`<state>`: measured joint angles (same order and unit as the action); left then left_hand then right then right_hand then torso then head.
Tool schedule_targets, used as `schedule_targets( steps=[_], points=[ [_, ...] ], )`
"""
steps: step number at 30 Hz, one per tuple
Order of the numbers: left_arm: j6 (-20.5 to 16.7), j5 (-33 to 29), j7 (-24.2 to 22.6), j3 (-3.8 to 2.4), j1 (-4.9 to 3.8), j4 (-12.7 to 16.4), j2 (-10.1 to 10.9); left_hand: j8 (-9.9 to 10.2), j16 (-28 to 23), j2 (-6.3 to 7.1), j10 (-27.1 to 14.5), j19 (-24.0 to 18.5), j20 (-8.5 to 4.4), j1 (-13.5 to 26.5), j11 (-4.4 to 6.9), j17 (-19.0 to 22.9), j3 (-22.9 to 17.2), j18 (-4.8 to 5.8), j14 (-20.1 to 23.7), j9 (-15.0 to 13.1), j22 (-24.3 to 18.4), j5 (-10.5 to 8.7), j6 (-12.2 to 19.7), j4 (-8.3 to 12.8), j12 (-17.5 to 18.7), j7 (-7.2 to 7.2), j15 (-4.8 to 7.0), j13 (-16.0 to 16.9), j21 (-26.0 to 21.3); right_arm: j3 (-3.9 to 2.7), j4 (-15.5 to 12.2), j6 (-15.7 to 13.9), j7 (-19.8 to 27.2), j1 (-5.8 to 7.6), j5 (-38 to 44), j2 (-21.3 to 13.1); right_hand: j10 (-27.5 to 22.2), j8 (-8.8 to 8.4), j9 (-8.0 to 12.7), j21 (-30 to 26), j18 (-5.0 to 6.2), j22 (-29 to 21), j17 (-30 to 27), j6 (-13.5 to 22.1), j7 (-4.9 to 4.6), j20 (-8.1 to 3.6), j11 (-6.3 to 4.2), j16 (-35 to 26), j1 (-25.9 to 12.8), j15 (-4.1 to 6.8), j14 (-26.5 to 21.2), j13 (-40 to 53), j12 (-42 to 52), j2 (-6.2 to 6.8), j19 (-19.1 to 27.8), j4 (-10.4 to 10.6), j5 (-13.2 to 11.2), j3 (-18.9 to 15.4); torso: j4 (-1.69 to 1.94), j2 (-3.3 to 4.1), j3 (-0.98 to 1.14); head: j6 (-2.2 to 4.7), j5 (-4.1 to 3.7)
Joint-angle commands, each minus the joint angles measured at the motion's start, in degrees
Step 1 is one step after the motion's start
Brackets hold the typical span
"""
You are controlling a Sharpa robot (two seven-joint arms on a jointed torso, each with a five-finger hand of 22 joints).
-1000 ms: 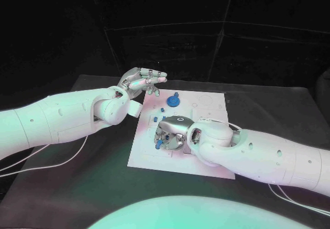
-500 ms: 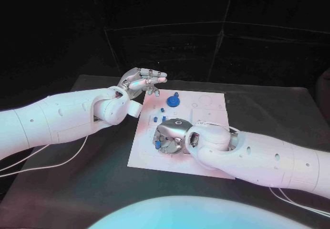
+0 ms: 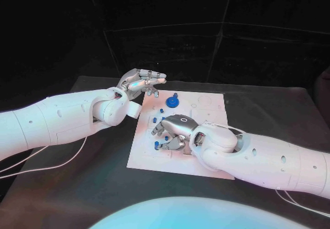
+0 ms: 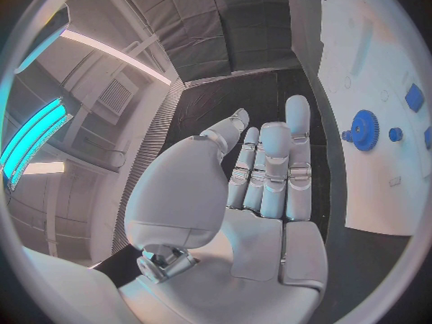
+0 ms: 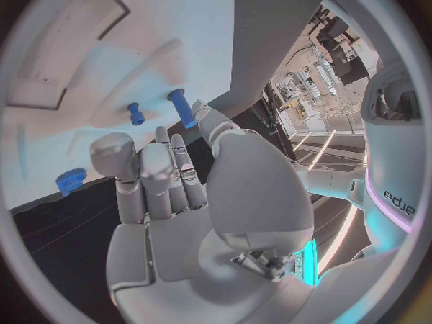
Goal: Assemble the parts on the task board
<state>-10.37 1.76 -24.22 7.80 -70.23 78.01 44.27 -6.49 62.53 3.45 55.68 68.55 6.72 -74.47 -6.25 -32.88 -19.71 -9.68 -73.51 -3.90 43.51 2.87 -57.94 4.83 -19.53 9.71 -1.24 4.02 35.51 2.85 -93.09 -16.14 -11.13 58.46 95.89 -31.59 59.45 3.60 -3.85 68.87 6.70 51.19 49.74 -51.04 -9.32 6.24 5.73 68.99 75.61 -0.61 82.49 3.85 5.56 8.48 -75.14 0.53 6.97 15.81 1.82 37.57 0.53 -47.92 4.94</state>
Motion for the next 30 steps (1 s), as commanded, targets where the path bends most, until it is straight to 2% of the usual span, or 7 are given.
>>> schedule_targets(
  steps=[1,7,15,16,22,27,30],
  points=[
    [0.81,-0.15,-0.05,-0.04,-0.08,0.06,0.07,-0.38,0.0,-0.36,-0.44,0.34,0.19,-0.23,0.01,0.14,0.08,-0.79,0.53,0.02,-0.08,0.18,0.42,0.39,-0.34,0.04,0.04,-0.04,-0.32,-0.03,-1.49,-8.23,2.61,0.04,-1.47,-1.82,-0.05,0.33,-0.11,-0.33,0.56,-0.08,-0.05,-0.04,-0.1,0.0,-0.06,-0.17,0.83,0.13,-0.11,0.11,0.83,-0.08,0.08,-0.03,0.69,-0.81,-0.16,-0.11,0.01,0.09,-0.35],
    [0.88,-0.15,-0.04,-0.03,-0.07,0.17,0.25,-0.38,0.0,-0.36,-0.44,0.34,0.19,-0.23,0.01,0.14,0.08,-0.79,0.53,0.02,-0.08,0.18,0.42,0.39,-0.34,0.04,0.04,-0.04,-0.32,-0.21,-6.26,-9.33,0.94,0.81,-8.76,-10.6,7.04,2.29,-0.83,1.87,-0.15,3.69,2.77,-4.49,-0.29,-0.05,-0.57,1.65,-0.12,0.49,1.15,1.3,5.89,-0.62,-2.0,1.48,1.47,-2.88,-0.29,-0.36,-0.19,0.7,-2.83],
    [0.85,-0.15,-0.07,0.0,-0.07,0.22,0.68,-0.39,-0.01,-0.36,-0.49,0.34,0.19,-0.23,0.0,0.18,0.1,-0.79,0.55,0.02,-0.08,0.18,0.42,0.41,-0.34,0.04,0.03,-0.05,-0.33,-0.27,-11.13,-7.39,-5.81,1.89,-20.39,-22.88,20.65,5.87,-1.68,9.31,-2.14,15.59,12.47,-8.67,3.48,-3.34,-4.7,7.81,-5.5,3.52,3.61,10.39,19.29,0.99,-7.22,6.73,7.07,-10.44,-1.13,-0.73,-0.4,0.96,-5.31],
    [0.86,-0.15,-0.07,0.03,-0.07,0.22,0.72,-0.39,-0.01,-0.36,-0.49,0.34,0.19,-0.23,0.0,0.18,0.1,-0.79,0.55,0.02,-0.08,0.18,0.42,0.41,-0.34,0.04,0.03,-0.05,-0.33,-0.27,-11.74,-7.08,-6.91,1.93,-20.96,-24.29,21.69,6.81,-2.0,10.2,-2.56,17.08,14.48,-9.13,3.46,-3.47,-5.29,9.03,-6.58,4.16,3.9,20.03,28.37,0.33,-7.73,8.29,7.12,-12.24,-1.26,-0.75,-0.42,0.99,-5.6],
    [0.91,-0.15,-0.09,0.33,-0.06,0.33,0.94,-0.39,-0.01,-0.36,-0.49,0.34,0.19,-0.23,0.0,0.18,0.1,-0.79,0.55,0.02,-0.08,0.18,0.42,0.41,-0.34,0.04,0.03,-0.05,-0.33,-0.22,-13.79,-4.87,-11.5,1.97,-18.06,-28.37,20.67,9.73,-3.31,11.95,-2.98,20.1,21.72,-8.72,4.02,-3.99,-5.48,12.98,-5.22,4.2,4.69,48.79,53.56,-0.98,-8.45,11.08,8.04,-17.57,-1.94,-0.75,-0.49,1.21,-5.98],
    [1.0,-0.15,-0.11,0.51,-0.06,0.41,1.08,-0.39,-0.01,-0.36,-0.49,0.34,0.19,-0.23,0.0,0.18,0.1,-0.79,0.55,0.02,-0.08,0.18,0.42,0.41,-0.34,0.04,0.03,-0.05,-0.33,-0.18,-14.92,-3.2,-15.81,1.49,-13.85,-29.63,20.87,11.07,-4.11,12.51,-3.2,21.08,24.19,-8.08,4.08,-3.86,-5.37,14.24,-5.35,4.28,4.91,57.17,60.45,-1.48,-8.68,13.36,7.9,-20.5,-2.29,-0.76,-0.49,1.2,-6.09],
    [1.03,-0.15,-0.11,0.54,-0.06,0.45,1.14,-0.43,-0.02,-0.38,-0.53,0.34,0.2,-0.21,-0.01,0.22,0.12,-0.78,0.58,0.01,-0.1,0.18,0.38,0.4,-0.37,0.04,0.02,-0.05,-0.35,-0.16,-15.07,-2.49,-17.6,0.99,-12.68,-29.43,21.17,11.49,-4.38,12.68,-3.25,21.4,24.9,-7.84,4.17,-3.83,-5.24,14.58,-6.36,4.26,4.98,59.65,62.43,-1.45,-8.75,15.07,7.9,-21.88,-2.1,-0.81,-0.55,1.15,-6.25]
  ],
)
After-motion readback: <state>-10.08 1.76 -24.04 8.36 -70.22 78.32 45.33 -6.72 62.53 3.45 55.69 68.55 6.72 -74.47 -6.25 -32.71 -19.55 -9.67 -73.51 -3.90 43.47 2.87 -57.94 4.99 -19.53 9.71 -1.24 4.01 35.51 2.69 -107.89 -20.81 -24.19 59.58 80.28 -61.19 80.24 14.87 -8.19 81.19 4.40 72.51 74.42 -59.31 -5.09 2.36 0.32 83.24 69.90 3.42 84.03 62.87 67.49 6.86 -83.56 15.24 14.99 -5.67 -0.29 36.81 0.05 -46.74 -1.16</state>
